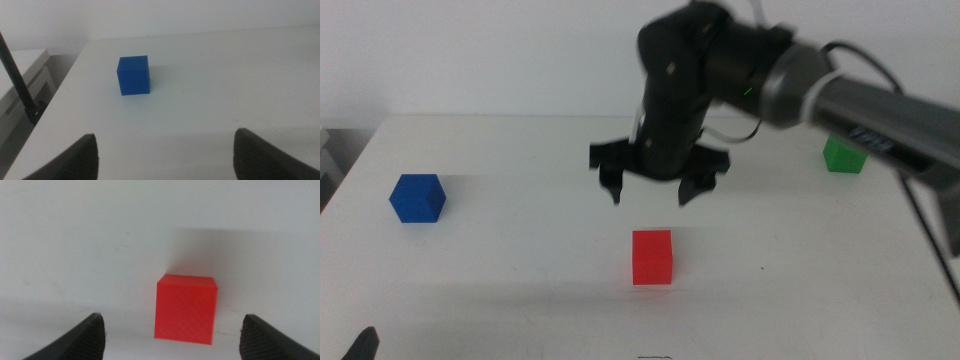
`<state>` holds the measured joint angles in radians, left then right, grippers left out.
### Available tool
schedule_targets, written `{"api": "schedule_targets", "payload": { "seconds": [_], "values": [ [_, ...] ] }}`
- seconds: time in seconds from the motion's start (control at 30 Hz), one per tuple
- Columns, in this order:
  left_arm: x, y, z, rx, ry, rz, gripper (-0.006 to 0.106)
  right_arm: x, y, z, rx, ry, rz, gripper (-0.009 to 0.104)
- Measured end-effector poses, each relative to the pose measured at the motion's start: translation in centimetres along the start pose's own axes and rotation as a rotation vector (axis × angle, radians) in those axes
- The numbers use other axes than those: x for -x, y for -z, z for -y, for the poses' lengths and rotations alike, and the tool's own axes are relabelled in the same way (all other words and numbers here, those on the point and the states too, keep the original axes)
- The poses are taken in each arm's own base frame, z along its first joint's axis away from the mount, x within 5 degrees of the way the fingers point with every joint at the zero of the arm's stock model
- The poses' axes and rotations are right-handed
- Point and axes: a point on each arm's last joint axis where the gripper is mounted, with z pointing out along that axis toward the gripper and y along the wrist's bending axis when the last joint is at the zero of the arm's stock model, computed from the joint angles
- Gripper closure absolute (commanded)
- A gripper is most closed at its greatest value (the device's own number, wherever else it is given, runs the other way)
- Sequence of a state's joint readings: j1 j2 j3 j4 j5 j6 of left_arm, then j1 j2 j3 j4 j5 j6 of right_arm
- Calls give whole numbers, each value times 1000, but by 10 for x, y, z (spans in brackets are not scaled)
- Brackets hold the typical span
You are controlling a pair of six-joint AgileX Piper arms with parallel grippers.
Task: Stack red cubes first, then green, then blue cubes in a specific spot.
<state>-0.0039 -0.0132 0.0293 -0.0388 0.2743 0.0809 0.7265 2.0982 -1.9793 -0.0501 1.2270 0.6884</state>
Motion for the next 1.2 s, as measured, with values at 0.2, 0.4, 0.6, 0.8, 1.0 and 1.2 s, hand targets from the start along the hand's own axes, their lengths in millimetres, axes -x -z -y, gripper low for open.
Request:
{"api": "schedule_targets", "payload": {
  "seconds": [0.2,0.4,0.6,0.8,1.0,1.2],
  "values": [
    [0,0,0,0,0,0,9,19,47,32,27,148,87,1],
    [0,0,0,0,0,0,9,51,82,102,-13,125,173,1],
    [0,0,0,0,0,0,9,80,86,193,-108,-24,192,1],
    [0,0,0,0,0,0,9,99,60,246,-157,-87,195,1],
    [0,0,0,0,0,0,9,118,11,271,-171,-93,233,1],
    [0,0,0,0,0,0,9,129,-36,289,-195,-84,257,1]
  ]
}}
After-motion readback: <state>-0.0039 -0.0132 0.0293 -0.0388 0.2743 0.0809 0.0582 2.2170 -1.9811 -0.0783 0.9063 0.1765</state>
